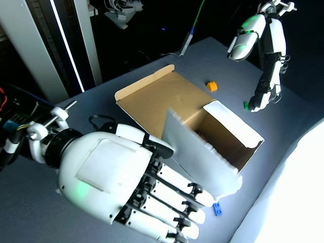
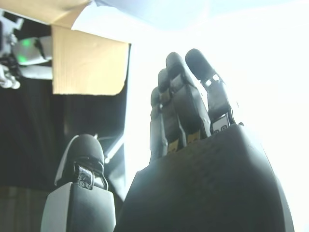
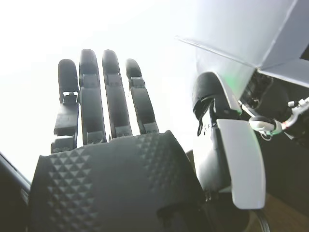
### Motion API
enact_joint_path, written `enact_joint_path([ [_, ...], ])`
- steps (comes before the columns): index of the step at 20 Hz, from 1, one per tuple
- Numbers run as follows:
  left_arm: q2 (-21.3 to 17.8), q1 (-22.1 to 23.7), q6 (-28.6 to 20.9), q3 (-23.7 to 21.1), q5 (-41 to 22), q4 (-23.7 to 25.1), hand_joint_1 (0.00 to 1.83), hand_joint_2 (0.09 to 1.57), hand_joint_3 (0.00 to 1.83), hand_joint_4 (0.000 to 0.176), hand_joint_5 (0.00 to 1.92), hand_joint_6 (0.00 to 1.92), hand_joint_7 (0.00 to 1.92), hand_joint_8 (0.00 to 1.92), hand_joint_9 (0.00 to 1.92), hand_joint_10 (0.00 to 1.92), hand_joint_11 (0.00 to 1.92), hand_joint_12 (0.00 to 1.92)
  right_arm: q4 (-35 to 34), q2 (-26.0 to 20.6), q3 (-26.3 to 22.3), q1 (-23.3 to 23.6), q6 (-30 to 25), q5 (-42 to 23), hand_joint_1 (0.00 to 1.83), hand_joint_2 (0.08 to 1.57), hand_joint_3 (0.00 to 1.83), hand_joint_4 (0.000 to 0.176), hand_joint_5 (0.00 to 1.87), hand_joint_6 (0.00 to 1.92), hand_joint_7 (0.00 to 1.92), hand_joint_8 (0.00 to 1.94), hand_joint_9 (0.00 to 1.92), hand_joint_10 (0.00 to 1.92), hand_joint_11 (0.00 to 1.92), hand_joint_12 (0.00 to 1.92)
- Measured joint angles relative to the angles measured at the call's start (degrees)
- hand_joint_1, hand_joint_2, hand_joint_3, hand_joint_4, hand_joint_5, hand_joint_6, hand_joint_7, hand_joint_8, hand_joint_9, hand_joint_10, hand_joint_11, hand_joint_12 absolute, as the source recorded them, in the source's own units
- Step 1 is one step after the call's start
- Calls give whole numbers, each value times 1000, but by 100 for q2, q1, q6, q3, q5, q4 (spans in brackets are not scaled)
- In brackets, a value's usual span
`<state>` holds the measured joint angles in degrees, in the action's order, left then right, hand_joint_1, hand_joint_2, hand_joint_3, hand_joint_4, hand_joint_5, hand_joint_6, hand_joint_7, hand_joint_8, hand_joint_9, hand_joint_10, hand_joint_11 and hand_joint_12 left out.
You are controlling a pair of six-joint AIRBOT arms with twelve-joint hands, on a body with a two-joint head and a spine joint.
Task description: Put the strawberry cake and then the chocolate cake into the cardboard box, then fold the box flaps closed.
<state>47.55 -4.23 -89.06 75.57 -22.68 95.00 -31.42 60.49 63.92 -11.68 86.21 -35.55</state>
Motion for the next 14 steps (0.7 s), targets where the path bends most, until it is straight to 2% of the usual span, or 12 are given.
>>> enact_joint_path([
  [2,-87,-42,-245,-9,-94,304,148,1257,6,27,329,9,418,4,478,4,0,1262,2,0,-85,26,2,46,0,1294,1,0,332,10,395,0,396,1,0,1005],
  [5,-258,-262,-369,-227,-101,280,188,1248,0,25,353,13,428,5,479,3,0,1240,-11,48,-149,175,0,254,0,1290,0,0,298,1,374,0,370,0,0,942],
  [7,-444,-601,-448,-472,-136,304,198,1242,0,28,340,4,429,3,473,0,0,1218,48,57,-216,304,-22,422,0,1296,2,0,314,8,392,6,381,5,0,967],
  [8,-553,-754,-450,-586,-149,295,208,1230,0,31,340,2,416,0,467,0,0,1221,35,59,-216,369,-122,551,0,1296,0,0,317,7,400,4,401,11,0,992],
  [9,-643,-887,-461,-673,-160,240,223,1226,0,27,340,2,410,0,460,0,0,1224,31,59,-216,433,-267,688,0,1297,1,0,320,7,373,0,388,5,0,992],
  [13,-820,-1211,-472,-927,-105,144,207,1221,0,26,332,8,410,4,469,4,0,1248,31,87,-216,590,-584,1156,0,1288,0,0,344,14,384,6,382,4,0,995],
  [14,-846,-1257,-511,-968,-103,127,224,1209,0,34,337,9,405,2,467,3,0,1247,15,111,-212,608,-654,1226,0,1289,0,0,347,15,396,11,385,5,0,993],
])
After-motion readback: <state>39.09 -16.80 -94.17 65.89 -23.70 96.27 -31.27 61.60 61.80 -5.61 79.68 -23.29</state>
